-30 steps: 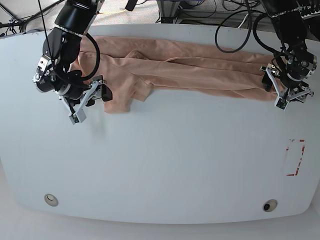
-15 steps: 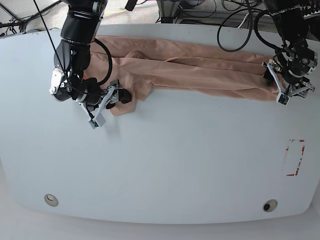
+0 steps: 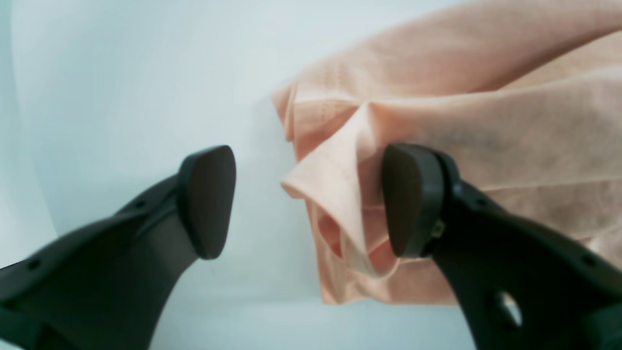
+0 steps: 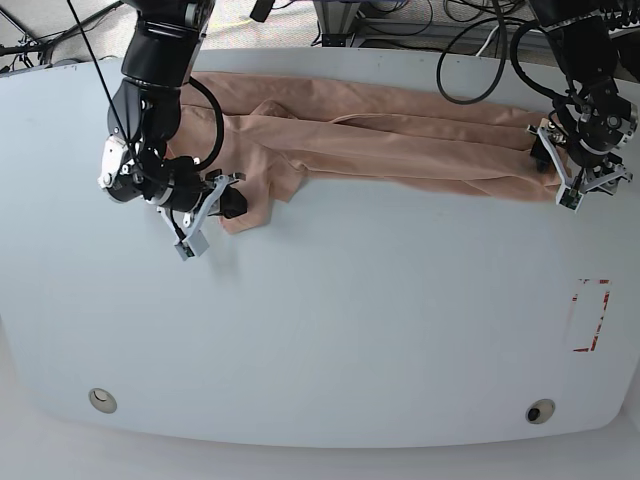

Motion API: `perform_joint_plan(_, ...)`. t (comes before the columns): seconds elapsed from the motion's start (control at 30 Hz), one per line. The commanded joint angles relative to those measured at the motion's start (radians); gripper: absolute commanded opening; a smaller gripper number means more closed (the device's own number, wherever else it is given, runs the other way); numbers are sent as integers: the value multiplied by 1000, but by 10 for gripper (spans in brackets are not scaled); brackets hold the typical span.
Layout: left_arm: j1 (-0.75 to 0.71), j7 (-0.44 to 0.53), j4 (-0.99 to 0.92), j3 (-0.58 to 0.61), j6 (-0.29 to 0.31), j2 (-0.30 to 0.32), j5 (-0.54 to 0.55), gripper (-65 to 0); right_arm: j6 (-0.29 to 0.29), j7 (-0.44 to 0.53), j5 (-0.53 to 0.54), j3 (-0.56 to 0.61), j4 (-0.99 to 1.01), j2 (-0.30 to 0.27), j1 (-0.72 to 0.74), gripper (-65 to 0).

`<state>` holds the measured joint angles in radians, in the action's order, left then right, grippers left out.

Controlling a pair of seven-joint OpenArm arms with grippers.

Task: Fold the T-shirt properly
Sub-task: 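Move the right gripper to the folded shirt's end and grasp it, then pull the shirt end with the right gripper to straighten the strip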

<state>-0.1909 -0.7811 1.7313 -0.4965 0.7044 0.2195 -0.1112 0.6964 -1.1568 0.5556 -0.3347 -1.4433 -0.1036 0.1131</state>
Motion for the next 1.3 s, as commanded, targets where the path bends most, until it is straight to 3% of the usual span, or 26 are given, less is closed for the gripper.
perform_joint_plan(0.0,9,15,16,-3,-6,13,1,-217,2,-4,30,-5,-90,-11,12,-650)
perform_joint_plan(0.17,8,15,16,-4,-6,13,1,-217,2,-32,22,-8,-182,-9,0,-618)
perform_joint_plan(0.27,1,15,16,-4,-6,13,1,-217,2,-32,22,-30,-181,-11,3,-466)
perform_joint_plan(0.3,-3,15,16,-4,-6,14,1,-217,2,-32,22,-48,-181,-11,6,-371)
perform_joint_plan(0.37,-5,15,16,-3,-6,13,1,-217,2,-32,25,-62,-162,-11,9,-249)
perform_joint_plan(0.43,-5,15,16,-3,-6,11,1,-217,2,-32,25,-63,-124,-17,35,-208)
perform_joint_plan(0.8,-5,15,16,-3,-6,11,1,-217,2,65,28,-13,148,-74,102,-206)
perform_joint_plan(1.07,-5,15,16,-4,-6,10,1,-217,2,71,30,12,144,-31,93,-214)
perform_joint_plan(1.13,-5,15,14,-4,-6,10,1,-217,2,71,28,12,148,-26,93,-254)
perform_joint_plan(1.27,-5,15,14,-3,-6,10,1,-217,2,73,27,12,149,-25,93,-476)
